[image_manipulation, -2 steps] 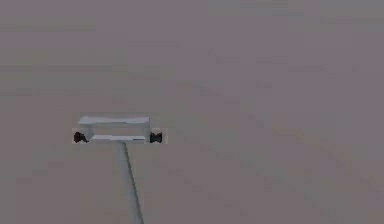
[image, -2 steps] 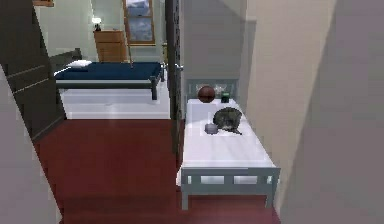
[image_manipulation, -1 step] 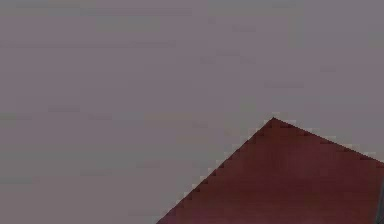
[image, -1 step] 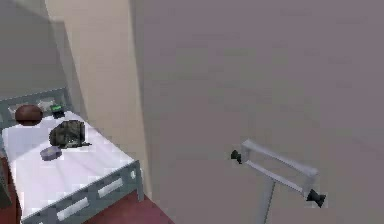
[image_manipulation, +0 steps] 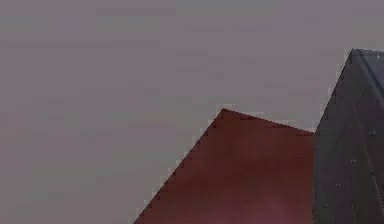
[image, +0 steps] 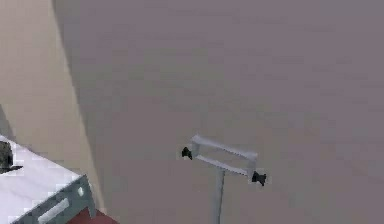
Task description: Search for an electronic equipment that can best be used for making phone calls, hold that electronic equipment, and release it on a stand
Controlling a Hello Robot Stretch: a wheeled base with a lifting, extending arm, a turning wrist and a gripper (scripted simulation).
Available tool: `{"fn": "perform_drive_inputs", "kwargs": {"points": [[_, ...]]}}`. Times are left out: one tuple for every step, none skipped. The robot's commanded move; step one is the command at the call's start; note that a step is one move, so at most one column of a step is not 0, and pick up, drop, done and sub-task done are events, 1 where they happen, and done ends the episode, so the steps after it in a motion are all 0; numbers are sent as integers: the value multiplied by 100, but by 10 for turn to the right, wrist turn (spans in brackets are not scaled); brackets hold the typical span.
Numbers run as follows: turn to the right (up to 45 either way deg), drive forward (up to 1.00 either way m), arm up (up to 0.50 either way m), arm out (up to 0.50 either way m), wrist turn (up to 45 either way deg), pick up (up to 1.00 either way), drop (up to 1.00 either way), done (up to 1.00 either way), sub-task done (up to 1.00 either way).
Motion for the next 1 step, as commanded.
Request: {"fn": "perform_drive_inputs", "kwargs": {"points": [[0, 30, 0, 0, 0, 0, 0, 0, 0]]}}
